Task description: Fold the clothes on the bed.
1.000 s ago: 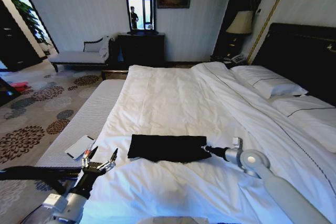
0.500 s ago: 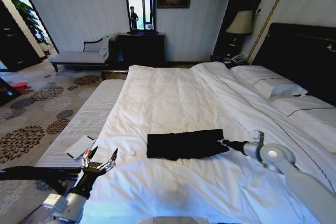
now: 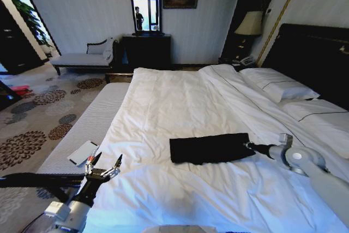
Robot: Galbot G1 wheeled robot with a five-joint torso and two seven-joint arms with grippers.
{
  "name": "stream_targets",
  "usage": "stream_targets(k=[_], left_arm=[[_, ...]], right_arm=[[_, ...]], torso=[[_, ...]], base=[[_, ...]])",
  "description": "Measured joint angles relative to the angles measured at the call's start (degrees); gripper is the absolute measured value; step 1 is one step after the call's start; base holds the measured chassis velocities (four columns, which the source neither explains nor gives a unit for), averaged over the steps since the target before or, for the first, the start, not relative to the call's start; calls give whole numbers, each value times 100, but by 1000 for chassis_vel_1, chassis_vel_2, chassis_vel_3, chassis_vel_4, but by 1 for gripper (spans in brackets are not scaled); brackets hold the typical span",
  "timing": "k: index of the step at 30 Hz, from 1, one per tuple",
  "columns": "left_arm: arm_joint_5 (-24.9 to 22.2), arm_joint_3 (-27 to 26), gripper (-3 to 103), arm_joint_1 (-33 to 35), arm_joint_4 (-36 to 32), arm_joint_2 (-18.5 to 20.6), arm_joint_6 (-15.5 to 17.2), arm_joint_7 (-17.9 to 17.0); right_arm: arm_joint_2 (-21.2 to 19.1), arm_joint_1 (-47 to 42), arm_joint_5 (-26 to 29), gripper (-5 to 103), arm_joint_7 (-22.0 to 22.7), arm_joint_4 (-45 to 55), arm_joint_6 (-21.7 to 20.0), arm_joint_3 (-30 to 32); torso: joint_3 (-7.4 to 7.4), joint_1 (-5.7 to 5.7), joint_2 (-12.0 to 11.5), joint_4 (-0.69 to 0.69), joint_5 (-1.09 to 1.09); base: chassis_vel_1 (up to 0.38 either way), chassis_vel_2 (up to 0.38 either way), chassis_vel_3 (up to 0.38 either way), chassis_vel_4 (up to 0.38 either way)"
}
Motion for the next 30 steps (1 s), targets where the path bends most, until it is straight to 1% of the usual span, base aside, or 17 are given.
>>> stream_targets(k=[6, 10, 13, 14, 17, 18, 21, 22, 24, 26, 27, 30], left_arm=[[0, 0, 100, 0, 0, 0, 0, 0], [0, 0, 100, 0, 0, 0, 0, 0], [0, 0, 100, 0, 0, 0, 0, 0], [0, 0, 100, 0, 0, 0, 0, 0], [0, 0, 100, 0, 0, 0, 0, 0], [0, 0, 100, 0, 0, 0, 0, 0], [0, 0, 100, 0, 0, 0, 0, 0], [0, 0, 100, 0, 0, 0, 0, 0], [0, 0, 100, 0, 0, 0, 0, 1], [0, 0, 100, 0, 0, 0, 0, 0], [0, 0, 100, 0, 0, 0, 0, 0], [0, 0, 100, 0, 0, 0, 0, 0]], right_arm=[[87, 48, -129, 4, -8, 88, 55, -93], [128, 7, -146, 4, 19, 329, 65, -68], [168, -101, -41, 4, 129, 824, 59, 108], [168, -101, -41, 4, 129, 824, 59, 108], [224, -78, 179, 4, 350, 1338, 10, 144], [224, -78, 179, 4, 350, 1338, 10, 144], [314, 178, 377, 4, 596, 1851, -25, -190], [314, 178, 377, 4, 596, 1851, -25, -190], [371, 309, 389, 4, 679, 2016, -26, -428], [485, 559, 352, 4, 785, 2170, -22, -857], [485, 559, 352, 4, 785, 2170, -22, -857], [566, 881, 290, 4, 864, 2219, -7, -1298]], torso=[[0, 0, 0, 0, -1], [0, 0, 0, 0, 0], [0, 0, 0, 0, -1], [0, 0, 0, 0, -1], [0, 0, 0, -1, -2], [0, 0, 0, -1, -2], [0, 0, 0, 1, -2], [0, 0, 0, 1, -2], [0, 0, 0, 2, -2], [0, 0, 0, 0, -1], [0, 0, 0, 0, -1], [0, 0, 0, 1, -1]], base=[[0, 0, 0, 0], [0, 0, 0, 0], [0, 0, 0, 0], [0, 0, 0, 0], [0, 0, 0, 0], [0, 0, 0, 0], [0, 0, 0, 0], [0, 0, 0, 0], [0, 0, 0, 0], [0, 0, 0, 0], [0, 0, 0, 0], [0, 0, 0, 0]])
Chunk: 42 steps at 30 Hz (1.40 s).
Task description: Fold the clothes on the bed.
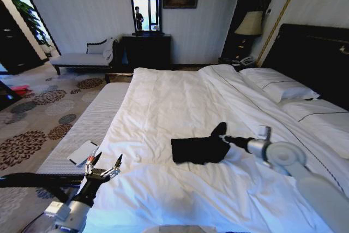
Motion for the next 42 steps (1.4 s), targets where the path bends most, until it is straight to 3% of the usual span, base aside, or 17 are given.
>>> stream_targets(k=[7, 14, 16, 26, 42], left_arm=[[0, 0, 100, 0, 0, 0, 0, 0], [0, 0, 100, 0, 0, 0, 0, 0], [0, 0, 100, 0, 0, 0, 0, 0], [0, 0, 100, 0, 0, 0, 0, 0], [0, 0, 100, 0, 0, 0, 0, 0]], right_arm=[[119, 428, -312, 4, -54, -89, 19, -783], [168, 463, -556, 4, -217, -177, 19, -994], [249, 655, -745, 4, -323, -345, 25, -1423], [594, 1144, -954, 4, -375, -870, 87, -2205], [740, 1312, -1112, 4, -504, -965, 186, -2404]], torso=[[0, 0, 0, -1, 1], [0, 0, 0, -1, 0], [0, 0, 0, -1, 0], [0, 1, 0, 0, 1], [0, 0, 0, 0, 0]], base=[[0, 0, 0, 0], [0, 0, 0, 0], [0, 0, 0, 0], [0, 0, 0, 0], [0, 0, 0, 0]])
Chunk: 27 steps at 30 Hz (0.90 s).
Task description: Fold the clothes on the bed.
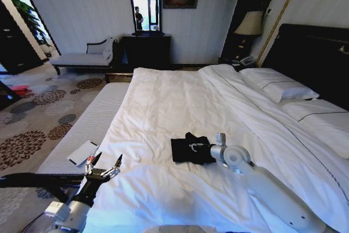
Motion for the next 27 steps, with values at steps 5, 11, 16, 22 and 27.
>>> stream_targets(k=[5, 11, 16, 22, 27], left_arm=[[0, 0, 100, 0, 0, 0, 0, 0], [0, 0, 100, 0, 0, 0, 0, 0], [0, 0, 100, 0, 0, 0, 0, 0], [0, 0, 100, 0, 0, 0, 0, 0], [0, 0, 100, 0, 0, 0, 0, 0]], right_arm=[[74, 6, -197, 4, -75, -144, 16, -151], [83, 50, -259, 4, -105, -213, 40, -227], [64, 44, -259, 4, -118, -170, 42, -228], [21, -88, -290, 10, -186, 141, 43, -155], [-132, -316, -369, 26, -211, 604, 43, 77]], torso=[[0, 0, 0, 0, 2], [0, 0, 0, 0, 1], [0, 0, 0, 0, 0], [0, 0, 0, 0, 1], [0, 0, 0, 0, 1]], base=[[0, 0, 0, 0], [0, 0, 0, 0], [0, 0, 0, 0], [0, 0, 0, 0], [0, 0, 0, 0]])
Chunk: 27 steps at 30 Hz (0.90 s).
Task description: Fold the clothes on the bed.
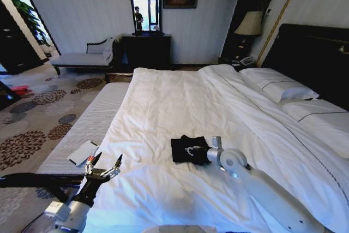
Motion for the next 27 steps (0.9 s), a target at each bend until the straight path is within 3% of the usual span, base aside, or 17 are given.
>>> stream_targets(k=[2, 4, 6, 10, 12, 14, 15, 16, 17, 18, 20, 22, 24, 27], left_arm=[[0, 0, 100, 0, 0, 0, 0, 0], [0, 0, 100, 0, 0, 0, 0, 0], [0, 0, 100, 0, 0, 0, 0, 0], [0, 0, 100, 0, 0, 0, 0, 0], [0, 0, 100, 0, 0, 0, 0, 0], [0, 0, 100, 0, 0, 0, 0, 0], [0, 0, 100, 0, 0, 0, 0, 0], [0, 0, 100, 0, 0, 0, 0, 0], [0, 0, 100, 0, 0, 0, 0, 0], [0, 0, 100, 0, 0, 0, 0, 0], [0, 0, 100, 0, 0, 0, 0, 0], [0, 0, 100, 0, 0, 0, 0, 0], [0, 0, 100, 0, 0, 0, 0, 0], [0, 0, 100, 0, 0, 0, 0, 0]], right_arm=[[-102, -105, 11, 37, -4, 255, 4, 187], [-123, -124, 16, 37, -4, 319, 10, 239], [-161, -175, 77, 54, -1, 539, 60, 455], [-162, -177, 78, 59, 2, 628, 161, 602], [-85, -175, -100, 75, 2, 523, 358, 659], [-21, -179, -263, 75, -14, 400, 478, 666], [26, -184, -412, 80, -34, 288, 577, 666], [112, -201, -751, 80, -94, 53, 802, 661], [262, -241, -1387, 91, -252, -391, 1288, 640], [343, -283, -1646, 96, -337, -587, 1541, 638], [378, -315, -1746, 96, -382, -659, 1655, 642], [563, -599, -2177, 99, -660, -842, 2269, 668], [622, -693, -2354, 100, -756, -875, 2442, 660], [907, -946, -3252, 100, -1132, -1043, 3060, 522]], torso=[[0, 0, 0, -1, 0], [0, 0, 0, -1, 0], [0, 0, 0, 0, 0], [0, 0, 0, 0, -1], [0, 0, 0, 0, -1], [0, -1, 0, 0, -1], [0, 0, 0, 1, 0], [0, 0, 0, 1, -1], [0, 0, 0, 1, 0], [0, 0, 0, 0, 1], [0, 0, 0, 0, 1], [0, 0, 0, 0, 1], [0, 0, 0, -1, 1], [0, -1, 0, -1, -1]], base=[[0, 0, 0, 0], [0, 0, 0, 0], [0, 0, 0, 0], [0, 0, 0, 0], [0, 0, 0, 0], [0, 0, 0, 0], [0, 0, 0, 0], [0, 0, 0, 0], [0, 0, 0, 0], [0, 0, 0, 0], [0, 0, 0, 0], [0, 0, 0, 0], [0, 0, 0, 0], [0, 0, 0, 0]])
